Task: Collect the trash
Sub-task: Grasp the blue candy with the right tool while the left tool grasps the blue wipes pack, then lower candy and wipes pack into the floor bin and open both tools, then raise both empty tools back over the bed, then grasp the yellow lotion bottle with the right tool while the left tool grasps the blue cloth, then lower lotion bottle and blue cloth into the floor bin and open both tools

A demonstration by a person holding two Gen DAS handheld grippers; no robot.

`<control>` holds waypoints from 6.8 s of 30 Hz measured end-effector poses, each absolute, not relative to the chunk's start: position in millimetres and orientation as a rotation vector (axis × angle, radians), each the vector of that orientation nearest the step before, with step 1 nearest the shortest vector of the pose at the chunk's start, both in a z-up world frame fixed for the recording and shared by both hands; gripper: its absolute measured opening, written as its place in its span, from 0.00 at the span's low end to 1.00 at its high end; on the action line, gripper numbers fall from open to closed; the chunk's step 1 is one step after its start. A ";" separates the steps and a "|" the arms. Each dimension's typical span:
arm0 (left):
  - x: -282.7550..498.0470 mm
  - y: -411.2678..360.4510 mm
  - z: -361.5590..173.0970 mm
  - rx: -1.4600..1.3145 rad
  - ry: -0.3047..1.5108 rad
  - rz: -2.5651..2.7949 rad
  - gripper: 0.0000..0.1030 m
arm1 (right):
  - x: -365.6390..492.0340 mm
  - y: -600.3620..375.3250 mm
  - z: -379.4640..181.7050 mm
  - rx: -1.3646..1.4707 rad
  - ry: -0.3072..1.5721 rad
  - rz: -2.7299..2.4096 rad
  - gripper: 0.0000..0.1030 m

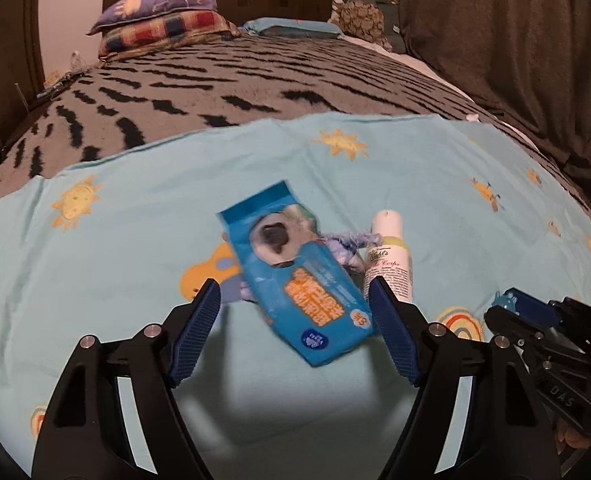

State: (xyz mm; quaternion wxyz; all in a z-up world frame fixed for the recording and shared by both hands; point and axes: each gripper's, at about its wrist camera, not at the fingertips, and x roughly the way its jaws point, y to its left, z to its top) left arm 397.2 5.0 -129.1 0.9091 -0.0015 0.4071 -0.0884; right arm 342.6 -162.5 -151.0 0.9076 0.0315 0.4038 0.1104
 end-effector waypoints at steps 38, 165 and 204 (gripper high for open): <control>117.2 -34.1 -58.7 0.106 0.708 -0.317 0.46 | 107.9 -192.1 -79.6 0.049 0.711 0.213 0.31; 326.7 46.9 -129.7 0.078 0.842 -0.172 0.92 | 410.4 -83.8 -142.8 0.160 0.917 0.264 0.33; 283.7 -10.0 -81.4 0.112 0.777 -0.297 0.12 | 261.2 -170.2 -94.1 0.119 0.815 0.285 0.31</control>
